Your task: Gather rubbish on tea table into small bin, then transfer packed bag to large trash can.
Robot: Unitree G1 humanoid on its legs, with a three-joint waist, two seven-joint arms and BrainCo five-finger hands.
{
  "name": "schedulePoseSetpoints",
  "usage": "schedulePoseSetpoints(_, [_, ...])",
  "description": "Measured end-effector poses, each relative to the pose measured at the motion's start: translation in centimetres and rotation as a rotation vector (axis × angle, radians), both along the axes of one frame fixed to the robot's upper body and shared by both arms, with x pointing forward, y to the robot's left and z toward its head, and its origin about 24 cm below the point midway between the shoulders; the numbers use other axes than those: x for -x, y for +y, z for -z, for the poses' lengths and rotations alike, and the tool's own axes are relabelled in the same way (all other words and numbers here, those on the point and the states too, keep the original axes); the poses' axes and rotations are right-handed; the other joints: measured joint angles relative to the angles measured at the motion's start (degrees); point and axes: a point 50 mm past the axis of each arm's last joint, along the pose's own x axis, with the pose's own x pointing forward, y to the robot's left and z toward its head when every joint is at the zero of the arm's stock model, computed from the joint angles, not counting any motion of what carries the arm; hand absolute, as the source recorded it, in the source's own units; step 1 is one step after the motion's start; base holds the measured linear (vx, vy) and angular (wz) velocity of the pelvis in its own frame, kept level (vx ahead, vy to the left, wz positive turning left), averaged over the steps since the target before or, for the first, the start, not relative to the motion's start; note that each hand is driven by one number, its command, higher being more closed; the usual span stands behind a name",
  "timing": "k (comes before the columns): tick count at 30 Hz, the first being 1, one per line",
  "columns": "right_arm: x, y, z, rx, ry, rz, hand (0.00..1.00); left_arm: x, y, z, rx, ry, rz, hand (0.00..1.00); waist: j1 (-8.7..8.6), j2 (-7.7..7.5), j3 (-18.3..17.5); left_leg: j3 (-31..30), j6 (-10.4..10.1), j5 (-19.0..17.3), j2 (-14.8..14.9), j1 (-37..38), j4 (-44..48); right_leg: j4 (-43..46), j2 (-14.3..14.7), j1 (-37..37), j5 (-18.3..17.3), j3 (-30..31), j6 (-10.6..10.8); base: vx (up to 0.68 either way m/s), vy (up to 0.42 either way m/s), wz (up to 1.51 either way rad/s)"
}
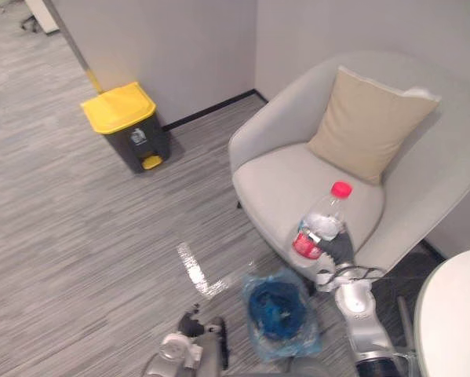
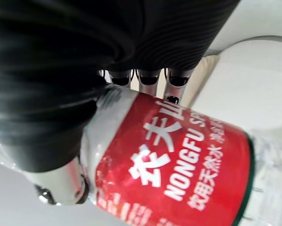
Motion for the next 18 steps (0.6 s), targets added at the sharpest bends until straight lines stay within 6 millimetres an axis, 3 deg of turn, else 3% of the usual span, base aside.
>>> schedulePoseSetpoints(2, [0.0,0.4,0.1,-0.009,0.008,-0.014,1.00,0.3,0.3,0.1,-0.007,0.011,-0.005,0.00,-0.09,0.27,0.09,1.76,1.11,-0.73,-0.01,1.33,-0.25,-0.24,-0.21,0.29,1.35,2.46,1.15,0.09,0.138,-0.46])
schedulePoseSetpoints(7, [0.2,1.0,1.0,0.020,0.046,-0.049,1.00,0.8,0.6,0.5,-0.017,0.039,-0.007,0.00,-0.47,0.27,-0.06,5.57,1.14,-0.76,0.53,3.96,-2.89,-1.03,-0.07,-0.67,2.82,6.45,1.88,-0.02,0.044,-0.51])
schedulePoseSetpoints(18, [0.9,1.0,2.5,0.127,0.128,-0.082,1.00,1.3,0.9,0.7,-0.029,0.052,-0.006,0.00,-1.40,-0.04,-0.08,12.38,1.04,-0.92,1.12,4.72,-3.88,-2.09,0.09,-5.46,3.09,13.39,1.84,-0.12,0.001,-0.49])
